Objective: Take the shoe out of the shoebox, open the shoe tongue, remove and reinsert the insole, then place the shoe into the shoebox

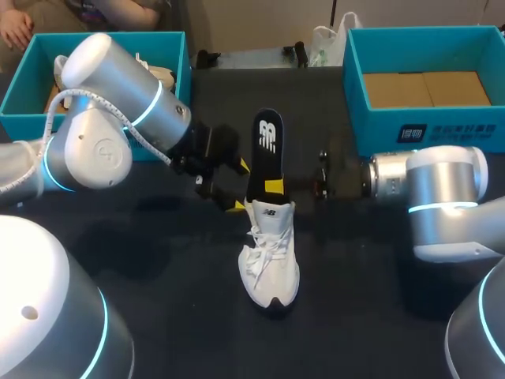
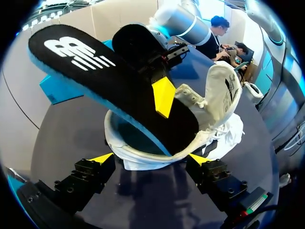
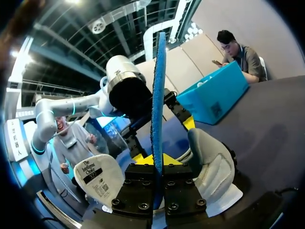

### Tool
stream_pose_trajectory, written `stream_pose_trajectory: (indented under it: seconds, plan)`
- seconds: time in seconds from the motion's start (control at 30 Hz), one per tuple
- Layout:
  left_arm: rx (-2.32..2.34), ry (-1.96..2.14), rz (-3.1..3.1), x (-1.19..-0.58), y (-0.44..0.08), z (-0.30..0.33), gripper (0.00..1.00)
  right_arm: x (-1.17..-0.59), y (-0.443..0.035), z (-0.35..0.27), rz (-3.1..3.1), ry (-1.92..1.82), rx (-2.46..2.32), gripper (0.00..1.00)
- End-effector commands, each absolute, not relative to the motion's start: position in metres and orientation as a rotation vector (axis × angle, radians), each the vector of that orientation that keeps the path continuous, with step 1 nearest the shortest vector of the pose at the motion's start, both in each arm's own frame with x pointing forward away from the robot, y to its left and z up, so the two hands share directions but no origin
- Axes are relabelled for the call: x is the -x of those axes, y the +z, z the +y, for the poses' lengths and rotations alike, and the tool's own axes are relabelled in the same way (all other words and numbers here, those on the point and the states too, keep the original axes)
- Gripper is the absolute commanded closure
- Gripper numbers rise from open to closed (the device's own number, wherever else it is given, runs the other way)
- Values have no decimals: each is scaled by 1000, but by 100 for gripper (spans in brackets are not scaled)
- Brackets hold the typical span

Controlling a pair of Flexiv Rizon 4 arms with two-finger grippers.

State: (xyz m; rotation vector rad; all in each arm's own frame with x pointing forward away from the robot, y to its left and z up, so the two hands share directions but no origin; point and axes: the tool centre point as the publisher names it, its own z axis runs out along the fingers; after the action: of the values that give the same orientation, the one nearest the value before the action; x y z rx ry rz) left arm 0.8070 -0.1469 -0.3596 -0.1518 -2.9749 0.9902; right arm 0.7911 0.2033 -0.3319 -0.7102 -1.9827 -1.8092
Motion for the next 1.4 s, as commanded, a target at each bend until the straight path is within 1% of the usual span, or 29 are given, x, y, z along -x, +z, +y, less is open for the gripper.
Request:
stream_pose_trajectory:
  seconds: [0.03,0.37,0.4,0.47,0.57,0.6,0.83,0.87,0.9,0.97,1.0,1.4]
  plan:
    - [153,985,-2975,-808,-359,-147,0,-785,-337,208,-1988,-1803,732,100]
    - [153,985,-2975,-808,-359,-147,0,-780,-340,207,-1981,-1778,759,100]
    - [153,985,-2975,-808,-359,-147,0,-780,-339,208,-1981,-1782,748,99]
    - [153,985,-2975,-808,-359,-147,0,-783,-337,210,-1985,-1779,735,68]
    - [153,985,-2975,-808,-359,-147,0,-786,-333,211,-1999,-1769,726,68]
    - [153,985,-2975,-808,-359,-147,0,-787,-331,210,-2004,-1769,724,70]
    - [153,985,-2975,-808,-359,-147,0,-797,-322,206,-2024,-1753,701,75]
    - [153,985,-2975,-808,-359,-147,0,-799,-322,205,-2025,-1739,701,77]
    - [153,985,-2975,-808,-359,-147,0,-800,-322,204,-2019,-1729,699,82]
    - [153,985,-2975,-808,-359,-147,0,-802,-321,202,-2017,-1708,704,97]
    - [153,985,-2975,-808,-359,-147,0,-803,-322,201,-2010,-1696,707,100]
    - [153,985,-2975,-808,-359,-147,0,-791,-338,207,-1976,-1549,714,100]
